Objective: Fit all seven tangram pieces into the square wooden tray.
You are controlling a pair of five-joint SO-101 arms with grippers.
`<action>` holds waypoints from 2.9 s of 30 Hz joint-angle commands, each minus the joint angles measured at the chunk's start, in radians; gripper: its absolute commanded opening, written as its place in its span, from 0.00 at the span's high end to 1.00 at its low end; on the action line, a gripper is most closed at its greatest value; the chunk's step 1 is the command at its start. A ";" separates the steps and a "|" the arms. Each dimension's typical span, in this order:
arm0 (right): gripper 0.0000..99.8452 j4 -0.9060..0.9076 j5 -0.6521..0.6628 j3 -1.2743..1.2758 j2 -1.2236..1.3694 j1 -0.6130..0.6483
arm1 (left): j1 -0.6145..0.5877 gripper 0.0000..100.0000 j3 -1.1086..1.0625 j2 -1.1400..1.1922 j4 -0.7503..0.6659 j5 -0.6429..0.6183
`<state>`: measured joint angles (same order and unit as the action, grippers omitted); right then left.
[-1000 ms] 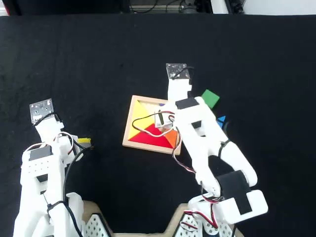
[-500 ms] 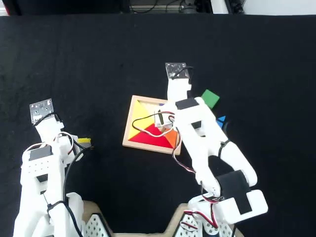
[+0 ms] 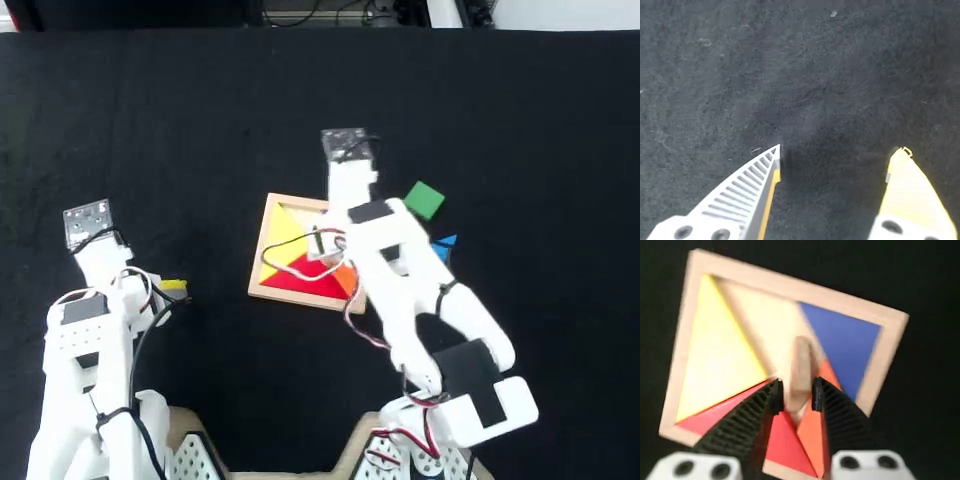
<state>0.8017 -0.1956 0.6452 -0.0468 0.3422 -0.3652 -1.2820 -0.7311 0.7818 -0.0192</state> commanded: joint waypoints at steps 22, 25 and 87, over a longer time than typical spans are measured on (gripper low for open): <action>0.96 -0.064 0.285 -0.124 0.007 0.121 | 0.041 0.67 0.002 -0.008 -0.002 0.014; 0.98 -0.060 0.285 -0.160 0.031 0.087 | 0.038 0.67 0.002 -0.008 -0.002 0.014; 0.99 0.173 0.293 -0.277 0.202 -0.040 | 0.039 0.67 0.002 -0.008 -0.002 0.014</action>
<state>0.9183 0.0913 0.4043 0.2110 0.3237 -0.3345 -1.2820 -0.7311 0.7818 -0.0192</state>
